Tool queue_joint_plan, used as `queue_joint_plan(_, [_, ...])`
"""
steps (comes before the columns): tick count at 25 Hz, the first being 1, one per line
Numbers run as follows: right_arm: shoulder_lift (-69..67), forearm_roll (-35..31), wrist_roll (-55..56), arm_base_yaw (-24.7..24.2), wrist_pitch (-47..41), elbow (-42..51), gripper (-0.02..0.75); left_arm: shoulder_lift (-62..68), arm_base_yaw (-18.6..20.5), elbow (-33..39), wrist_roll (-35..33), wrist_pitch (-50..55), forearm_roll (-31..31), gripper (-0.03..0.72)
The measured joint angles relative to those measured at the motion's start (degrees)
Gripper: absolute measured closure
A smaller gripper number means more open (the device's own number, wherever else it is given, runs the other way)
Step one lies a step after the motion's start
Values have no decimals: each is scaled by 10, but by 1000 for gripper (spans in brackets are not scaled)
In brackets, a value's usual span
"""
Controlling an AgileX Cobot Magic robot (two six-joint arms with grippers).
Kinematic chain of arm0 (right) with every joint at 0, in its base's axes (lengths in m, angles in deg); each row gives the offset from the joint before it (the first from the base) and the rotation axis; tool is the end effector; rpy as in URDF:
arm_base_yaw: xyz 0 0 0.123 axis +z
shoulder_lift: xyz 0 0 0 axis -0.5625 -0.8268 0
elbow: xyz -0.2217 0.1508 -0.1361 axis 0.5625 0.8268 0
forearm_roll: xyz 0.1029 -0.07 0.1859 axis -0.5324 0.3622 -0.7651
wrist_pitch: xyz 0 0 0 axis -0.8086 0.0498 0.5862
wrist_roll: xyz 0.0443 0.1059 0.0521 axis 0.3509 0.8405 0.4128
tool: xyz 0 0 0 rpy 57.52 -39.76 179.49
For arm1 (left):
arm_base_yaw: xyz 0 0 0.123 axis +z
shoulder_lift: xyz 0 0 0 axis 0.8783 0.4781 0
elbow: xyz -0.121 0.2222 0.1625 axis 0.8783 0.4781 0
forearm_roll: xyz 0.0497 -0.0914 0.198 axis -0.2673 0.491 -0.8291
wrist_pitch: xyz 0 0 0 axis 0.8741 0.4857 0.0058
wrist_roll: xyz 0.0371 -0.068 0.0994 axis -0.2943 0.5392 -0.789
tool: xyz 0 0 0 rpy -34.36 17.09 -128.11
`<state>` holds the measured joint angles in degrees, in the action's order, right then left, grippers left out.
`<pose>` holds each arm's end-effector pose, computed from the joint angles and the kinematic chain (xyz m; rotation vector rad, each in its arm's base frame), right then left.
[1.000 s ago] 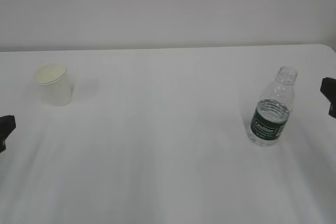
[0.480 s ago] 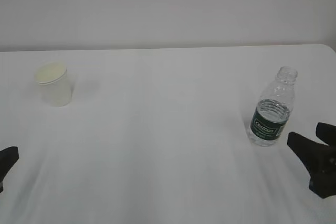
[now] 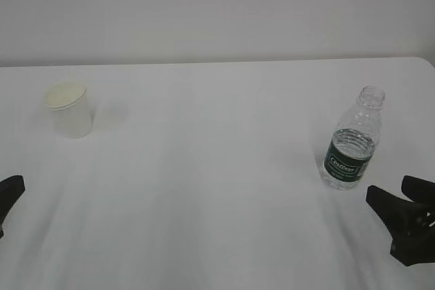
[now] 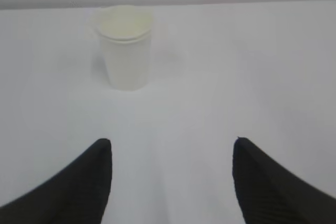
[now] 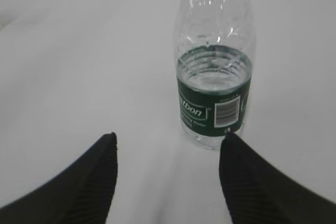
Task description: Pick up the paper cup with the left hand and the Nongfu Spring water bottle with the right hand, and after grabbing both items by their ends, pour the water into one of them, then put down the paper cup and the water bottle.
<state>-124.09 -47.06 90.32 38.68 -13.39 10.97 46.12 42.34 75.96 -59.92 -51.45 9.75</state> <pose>0.1899 0.0512 0.1582 -0.3210 1.9081 0.2984 0.1680 -0.0426 0.1841 0.1002 1.9012 -0.2126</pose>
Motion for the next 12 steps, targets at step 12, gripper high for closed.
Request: queue_joint_plan(12, [-28,-25,-14,0,3,0,276,0,0,0,2,-125,-22,183])
